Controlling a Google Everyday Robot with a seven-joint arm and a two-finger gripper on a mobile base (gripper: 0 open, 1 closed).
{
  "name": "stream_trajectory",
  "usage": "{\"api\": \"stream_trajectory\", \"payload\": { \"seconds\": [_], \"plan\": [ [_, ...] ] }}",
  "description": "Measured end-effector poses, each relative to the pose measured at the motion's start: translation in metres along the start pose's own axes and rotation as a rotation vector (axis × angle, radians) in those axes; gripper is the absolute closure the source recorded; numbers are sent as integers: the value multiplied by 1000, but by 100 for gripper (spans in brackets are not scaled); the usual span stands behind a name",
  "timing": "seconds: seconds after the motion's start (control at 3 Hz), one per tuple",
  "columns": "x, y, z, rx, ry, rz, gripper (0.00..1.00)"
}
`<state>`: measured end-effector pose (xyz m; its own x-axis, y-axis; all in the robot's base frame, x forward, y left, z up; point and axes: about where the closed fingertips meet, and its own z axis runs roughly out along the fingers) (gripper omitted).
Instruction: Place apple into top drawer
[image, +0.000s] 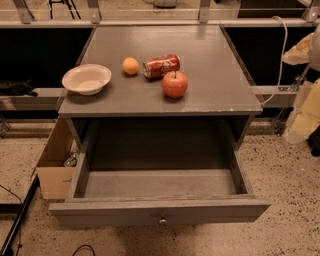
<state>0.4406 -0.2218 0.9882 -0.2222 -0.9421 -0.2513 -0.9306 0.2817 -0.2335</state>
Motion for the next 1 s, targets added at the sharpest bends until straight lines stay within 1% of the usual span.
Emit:
{"api": "stream_trajectory", "payload": {
  "seconds": [0.33,0.67,1.0],
  "plan": [
    [-3,-25,-10,-37,-105,25,0],
    [-14,-65,-8,-63,-241,79,0],
    [-38,-109,6,-98,-387,146,0]
  ]
}}
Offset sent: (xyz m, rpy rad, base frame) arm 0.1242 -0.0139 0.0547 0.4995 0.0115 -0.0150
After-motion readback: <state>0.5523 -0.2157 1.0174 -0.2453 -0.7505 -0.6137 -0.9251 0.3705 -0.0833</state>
